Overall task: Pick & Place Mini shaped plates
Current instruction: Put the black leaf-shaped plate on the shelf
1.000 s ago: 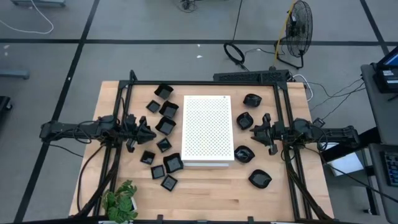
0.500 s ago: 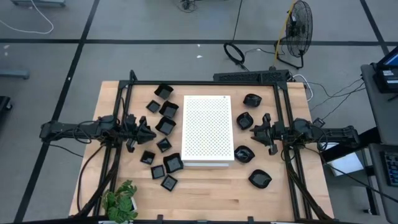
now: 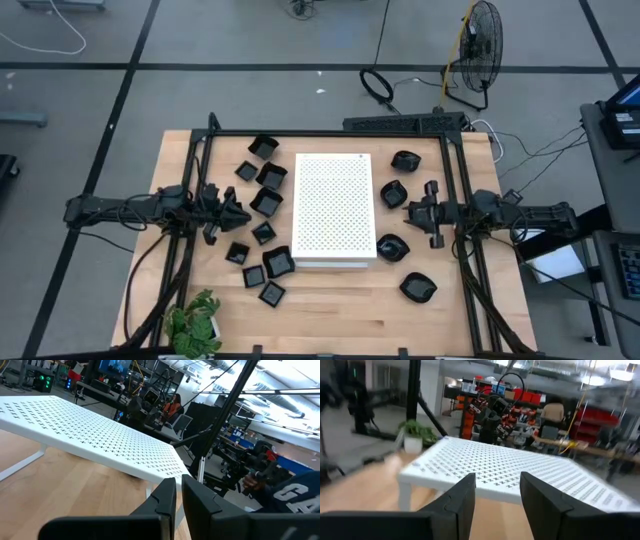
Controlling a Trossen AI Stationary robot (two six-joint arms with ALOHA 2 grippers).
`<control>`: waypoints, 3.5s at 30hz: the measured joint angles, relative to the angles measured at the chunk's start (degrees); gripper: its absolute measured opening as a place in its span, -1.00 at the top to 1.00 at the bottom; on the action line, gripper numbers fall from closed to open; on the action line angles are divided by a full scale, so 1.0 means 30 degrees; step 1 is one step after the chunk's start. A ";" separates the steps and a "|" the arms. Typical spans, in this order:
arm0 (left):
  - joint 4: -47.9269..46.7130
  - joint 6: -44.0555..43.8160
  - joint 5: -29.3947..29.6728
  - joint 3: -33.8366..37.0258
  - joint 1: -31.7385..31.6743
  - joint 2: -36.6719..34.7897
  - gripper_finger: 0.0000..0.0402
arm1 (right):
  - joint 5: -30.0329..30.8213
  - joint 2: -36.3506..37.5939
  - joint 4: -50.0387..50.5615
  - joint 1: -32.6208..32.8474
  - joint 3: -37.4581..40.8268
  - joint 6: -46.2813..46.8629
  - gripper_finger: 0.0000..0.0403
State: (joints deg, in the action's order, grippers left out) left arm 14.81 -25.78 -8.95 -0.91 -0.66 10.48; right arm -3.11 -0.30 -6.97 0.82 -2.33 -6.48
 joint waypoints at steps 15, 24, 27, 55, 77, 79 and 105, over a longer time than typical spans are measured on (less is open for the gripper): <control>0.0000 0.0000 -0.0006 0.0007 0.0006 0.0000 0.85 | 1.0689 -0.0217 -0.4890 -0.0037 0.0015 -0.0711 0.30; 0.0000 0.0000 -0.0005 0.0000 0.0006 0.0000 0.85 | 1.7704 -0.3949 -0.1808 -0.0822 -0.3419 -0.0521 0.30; -0.0004 0.0000 -0.0002 0.0000 0.0002 0.0000 0.85 | 1.8164 -0.6559 0.2214 -0.2292 -0.6445 0.1422 0.30; 0.0000 -0.0002 -0.0003 0.0000 0.0006 0.0000 0.85 | -0.0412 -2.6528 0.7409 -2.1071 -1.3354 0.4039 -0.19; 0.0006 0.0000 0.0001 0.0002 0.0000 0.0000 0.85 | 0.0469 -2.8598 0.6024 -2.0798 -1.3369 0.2964 -0.15; 0.0003 0.0000 0.0001 0.0000 0.0003 0.0000 0.85 | 0.0432 -2.8876 0.5876 -2.0681 -1.3369 0.2929 -0.15; 0.0002 0.0000 0.0001 0.0007 -0.0001 0.0000 0.85 | -0.2379 -2.7269 0.8861 -2.0491 -1.3376 0.2441 -0.11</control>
State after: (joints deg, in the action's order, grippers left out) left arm 14.81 -25.78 -8.95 -0.89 -0.67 10.48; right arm -10.25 -82.11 19.61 -60.65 -42.46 0.84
